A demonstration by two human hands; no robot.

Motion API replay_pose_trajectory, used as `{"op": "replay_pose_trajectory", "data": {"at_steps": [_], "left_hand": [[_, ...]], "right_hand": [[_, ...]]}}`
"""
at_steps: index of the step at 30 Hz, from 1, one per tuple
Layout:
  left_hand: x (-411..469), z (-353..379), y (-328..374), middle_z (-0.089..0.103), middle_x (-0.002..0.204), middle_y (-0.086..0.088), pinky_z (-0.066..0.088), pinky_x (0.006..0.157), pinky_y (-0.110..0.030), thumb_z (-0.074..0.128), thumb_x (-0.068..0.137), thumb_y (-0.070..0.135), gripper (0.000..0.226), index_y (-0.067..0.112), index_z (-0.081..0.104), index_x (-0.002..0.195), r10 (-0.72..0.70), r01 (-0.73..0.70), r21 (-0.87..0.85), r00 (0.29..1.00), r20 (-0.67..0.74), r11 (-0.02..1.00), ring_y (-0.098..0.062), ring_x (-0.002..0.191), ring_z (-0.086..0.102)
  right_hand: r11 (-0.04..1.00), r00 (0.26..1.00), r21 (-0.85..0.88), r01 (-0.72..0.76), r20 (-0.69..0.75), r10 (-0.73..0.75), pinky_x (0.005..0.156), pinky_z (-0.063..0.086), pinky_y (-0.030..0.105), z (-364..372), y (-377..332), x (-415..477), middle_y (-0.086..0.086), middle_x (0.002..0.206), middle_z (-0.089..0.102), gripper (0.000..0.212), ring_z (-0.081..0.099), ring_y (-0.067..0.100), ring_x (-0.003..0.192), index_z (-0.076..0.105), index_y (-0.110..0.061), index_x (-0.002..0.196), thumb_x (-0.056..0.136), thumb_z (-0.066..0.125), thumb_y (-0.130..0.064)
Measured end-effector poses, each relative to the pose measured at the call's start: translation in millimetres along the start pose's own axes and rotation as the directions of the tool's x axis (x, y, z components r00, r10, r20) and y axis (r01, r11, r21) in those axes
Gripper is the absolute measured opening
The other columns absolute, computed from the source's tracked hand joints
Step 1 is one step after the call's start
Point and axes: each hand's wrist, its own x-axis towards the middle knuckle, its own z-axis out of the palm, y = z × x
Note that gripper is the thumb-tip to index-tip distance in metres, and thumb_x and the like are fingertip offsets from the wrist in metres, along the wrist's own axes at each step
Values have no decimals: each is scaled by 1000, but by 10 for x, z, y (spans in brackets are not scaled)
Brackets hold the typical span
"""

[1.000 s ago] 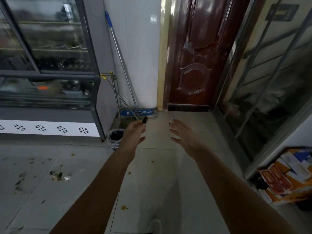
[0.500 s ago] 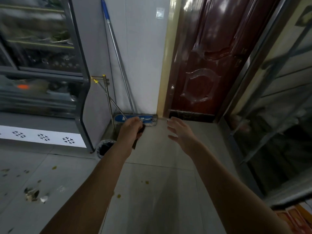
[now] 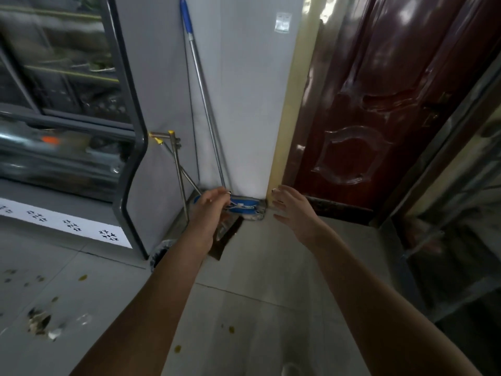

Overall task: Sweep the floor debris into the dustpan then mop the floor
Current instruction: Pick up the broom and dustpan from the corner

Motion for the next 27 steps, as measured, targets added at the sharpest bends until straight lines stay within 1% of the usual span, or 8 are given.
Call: {"op": "replay_pose_trajectory", "data": {"at_steps": [3,5,7,9,11,18,23,27], "left_hand": [[314,352,13,65,107,-9,55,70,-26,58,89,15,10,23,63,92,-5,0,-54,996,-90,999,-19,91,64],[502,592,21,65,105,-9,55,79,-33,58,90,16,10,25,62,93,-24,16,-60,989,-144,998,-23,94,65],[671,836,-4,66,101,-8,54,79,-33,57,91,17,10,24,62,93,-29,18,-61,981,-193,998,-22,89,64],[824,1061,-34,66,96,-4,52,76,-28,55,91,16,11,26,61,90,-20,8,-53,972,-234,999,-17,85,63],[972,1246,-69,66,96,-3,52,81,-31,55,91,15,13,26,60,87,-21,6,-58,964,-264,998,-17,90,63],[1408,1534,-96,67,91,2,49,91,-39,55,92,19,12,29,59,90,-48,38,-33,933,-356,999,-17,90,62],[1941,1518,-46,66,100,0,51,89,-34,57,91,17,10,26,60,92,-57,26,-77,904,-424,997,-15,96,63],[2507,1459,-78,66,102,-1,50,83,-30,58,90,17,11,27,60,91,-70,16,-117,879,-472,993,-13,95,62]], "right_hand": [[1000,998,15,-10,65,9,76,45,25,-228,-136,517,4,126,50,44,50,17,111,43,-14,136,94,55,-23],[999,995,25,-27,95,25,83,45,30,-382,-249,838,7,133,48,40,50,21,115,45,-13,134,95,53,-15],[998,991,12,-54,126,52,88,45,32,-529,-344,1133,7,135,48,37,51,22,116,47,-16,132,95,53,-16],[998,987,-11,-65,149,66,83,47,28,-638,-424,1378,6,131,50,33,52,20,111,49,-20,128,95,54,-20],[997,981,-42,-60,183,66,76,47,25,-720,-486,1595,4,123,52,31,53,18,106,50,-21,126,95,54,-19],[993,960,-57,-101,258,112,76,48,25,-950,-547,2207,6,119,54,35,52,18,113,50,-13,130,95,54,-12],[990,937,-124,-72,332,110,88,45,29,-907,-609,2783,8,134,49,13,51,18,119,53,-22,105,97,51,-12],[982,919,-179,-66,373,130,93,46,29,-681,-663,3336,2,129,51,37,51,16,119,47,-18,132,95,54,-19]]}}
